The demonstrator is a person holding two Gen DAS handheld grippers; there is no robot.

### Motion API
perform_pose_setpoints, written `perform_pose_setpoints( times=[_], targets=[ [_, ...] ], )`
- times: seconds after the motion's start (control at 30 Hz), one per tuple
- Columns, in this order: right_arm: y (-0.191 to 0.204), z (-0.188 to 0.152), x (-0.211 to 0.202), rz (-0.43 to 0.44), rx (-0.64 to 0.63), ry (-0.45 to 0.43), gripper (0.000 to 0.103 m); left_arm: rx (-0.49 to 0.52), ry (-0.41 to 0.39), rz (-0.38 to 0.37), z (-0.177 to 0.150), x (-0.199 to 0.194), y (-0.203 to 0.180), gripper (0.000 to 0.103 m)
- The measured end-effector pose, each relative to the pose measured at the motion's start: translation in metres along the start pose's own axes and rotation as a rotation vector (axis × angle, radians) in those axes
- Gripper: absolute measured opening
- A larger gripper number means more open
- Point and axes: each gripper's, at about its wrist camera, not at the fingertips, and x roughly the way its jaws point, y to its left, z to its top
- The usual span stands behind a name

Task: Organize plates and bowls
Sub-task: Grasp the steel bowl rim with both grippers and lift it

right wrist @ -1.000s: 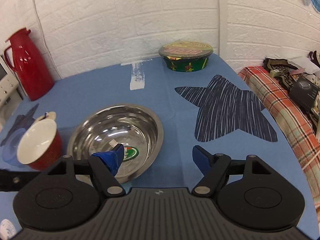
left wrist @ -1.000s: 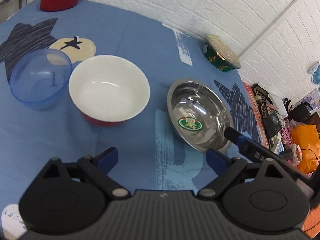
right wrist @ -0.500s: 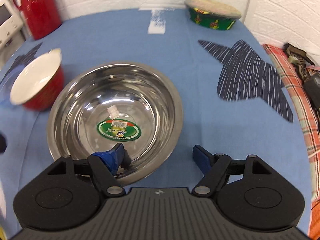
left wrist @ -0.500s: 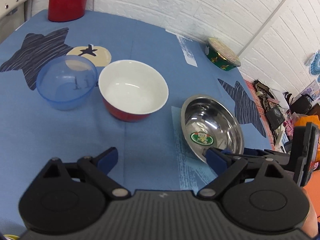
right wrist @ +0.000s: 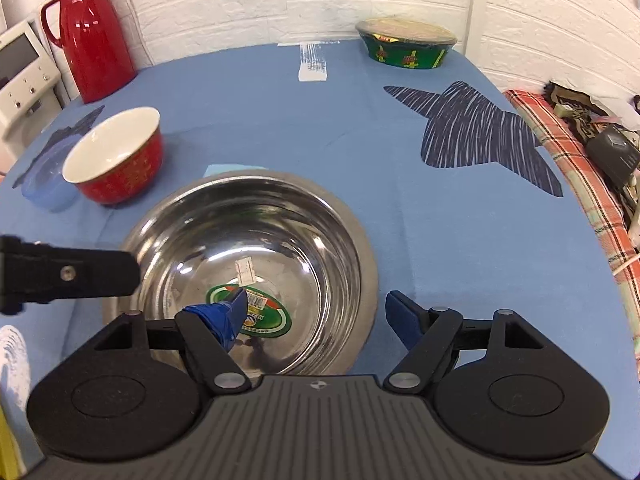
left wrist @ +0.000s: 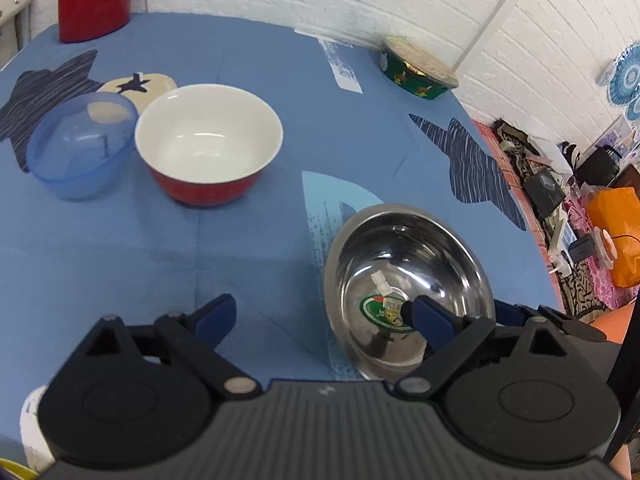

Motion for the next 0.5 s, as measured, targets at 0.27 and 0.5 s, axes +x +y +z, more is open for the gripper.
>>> perform_pose_setpoints(
  times=[0.27,0.5],
  targets=[
    [-0.004,0.000,0.008,0.028,-0.038,-0.049,0.064,0.022,0.056,0.036,0.008,0.042,-0.008,0.073],
    [0.006,-0.013,-0.006,0.162,-0.035,-0.078,0.057,0.088,0.047,0.094,0.002,0.036,-0.012,0.012]
  ],
)
